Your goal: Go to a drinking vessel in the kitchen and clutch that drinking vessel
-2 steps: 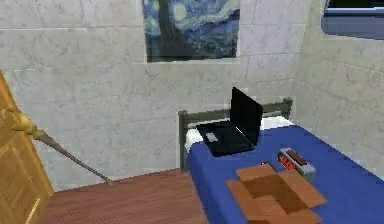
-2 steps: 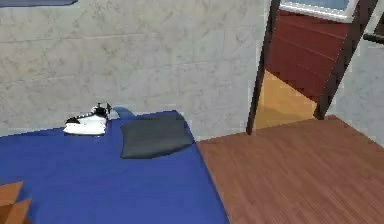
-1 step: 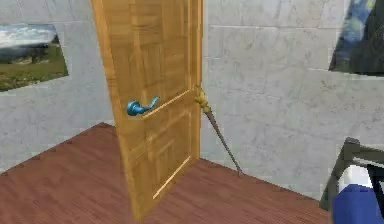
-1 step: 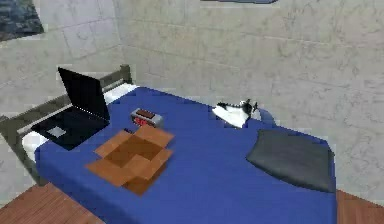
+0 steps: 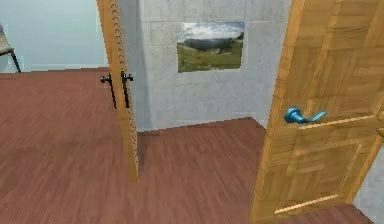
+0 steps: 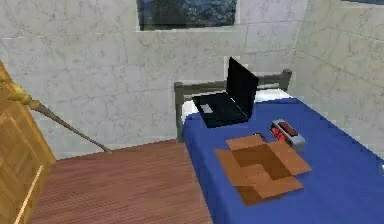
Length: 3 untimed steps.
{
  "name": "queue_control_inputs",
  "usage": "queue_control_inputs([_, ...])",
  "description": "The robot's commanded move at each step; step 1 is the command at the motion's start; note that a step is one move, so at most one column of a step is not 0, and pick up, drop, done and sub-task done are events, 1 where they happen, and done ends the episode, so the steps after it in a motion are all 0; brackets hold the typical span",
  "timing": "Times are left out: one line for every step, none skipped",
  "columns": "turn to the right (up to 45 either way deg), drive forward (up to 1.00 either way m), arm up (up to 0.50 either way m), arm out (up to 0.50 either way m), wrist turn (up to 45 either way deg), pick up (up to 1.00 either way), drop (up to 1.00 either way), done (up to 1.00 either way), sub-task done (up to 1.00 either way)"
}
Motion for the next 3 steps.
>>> queue_control_inputs([-15.0,0.00,0.00,0.00,0.0,0.00,0.00,0.00,0.00])
queue_control_inputs([0.0,0.30,0.00,0.00,0.0,0.00,0.00,0.00,0.00])
queue_control_inputs([6.0,0.00,0.00,0.00,0.0,0.00,0.00,0.00,0.00])
